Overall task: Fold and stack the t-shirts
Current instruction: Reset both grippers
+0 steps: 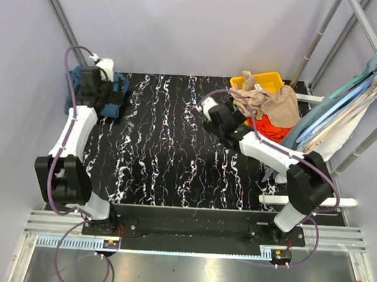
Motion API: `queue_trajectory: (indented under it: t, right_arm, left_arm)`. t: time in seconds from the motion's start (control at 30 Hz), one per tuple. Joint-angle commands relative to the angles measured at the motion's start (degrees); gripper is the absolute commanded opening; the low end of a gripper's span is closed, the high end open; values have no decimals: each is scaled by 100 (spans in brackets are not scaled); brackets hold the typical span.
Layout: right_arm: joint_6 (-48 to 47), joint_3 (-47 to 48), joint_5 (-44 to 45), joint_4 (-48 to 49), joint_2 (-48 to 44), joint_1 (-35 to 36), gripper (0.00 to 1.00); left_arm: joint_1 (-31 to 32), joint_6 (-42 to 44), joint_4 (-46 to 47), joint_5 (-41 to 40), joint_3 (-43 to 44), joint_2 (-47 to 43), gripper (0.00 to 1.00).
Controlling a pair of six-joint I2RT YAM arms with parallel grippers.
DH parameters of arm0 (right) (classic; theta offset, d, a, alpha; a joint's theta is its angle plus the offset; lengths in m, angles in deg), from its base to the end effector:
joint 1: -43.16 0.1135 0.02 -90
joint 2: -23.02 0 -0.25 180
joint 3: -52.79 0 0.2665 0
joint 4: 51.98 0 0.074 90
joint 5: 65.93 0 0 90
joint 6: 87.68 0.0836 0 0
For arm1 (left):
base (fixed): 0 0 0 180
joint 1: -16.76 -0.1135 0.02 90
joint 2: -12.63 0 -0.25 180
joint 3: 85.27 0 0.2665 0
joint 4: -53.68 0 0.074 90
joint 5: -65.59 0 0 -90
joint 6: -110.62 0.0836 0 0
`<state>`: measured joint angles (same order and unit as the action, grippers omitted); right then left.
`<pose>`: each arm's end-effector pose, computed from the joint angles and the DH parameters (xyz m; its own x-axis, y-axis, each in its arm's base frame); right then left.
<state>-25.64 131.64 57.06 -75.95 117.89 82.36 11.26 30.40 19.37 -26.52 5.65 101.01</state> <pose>0.3448 0.2225 0.1964 -0.3429 -0.7871 -0.5127 -0.4162 0.6166 -0.6683 0.4109 0.0427 0.2923 -0.5380 0.1187 -0.8345 -0.0361 0.9859 0.1635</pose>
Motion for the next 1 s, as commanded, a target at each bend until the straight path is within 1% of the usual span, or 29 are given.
queue_trajectory:
  t: [0.0,0.03,0.07,0.17,0.23,0.33,0.63,0.97]
  right_arm:
    - [371,841,58,-125,-618,-88,100]
    - [380,921,58,-126,-671,-97,100]
    - [397,1035,32,-117,-741,-106,100]
    - [494,1132,-100,-125,-1005,-106,100]
    - [546,1185,-39,-117,-1093,-106,100]
    - [590,1211,67,-99,-1111,-106,100]
    - [801,1211,76,6,-1032,-114,100]
    - [942,1150,102,24,-988,-132,100]
  left_arm:
    - [926,-214,310,238,-530,-751,99]
    - [1215,-205,406,229,-609,-848,99]
    - [1348,-205,416,-6,-680,-997,99]
    - [1639,-327,425,-141,-716,-1165,99]
    - [1701,-442,521,-167,-794,-1287,99]
    - [1780,-398,644,-228,-856,-1393,99]
    - [2070,-161,346,-457,-795,-1420,99]
    - [2281,-64,390,-686,-970,-1508,99]
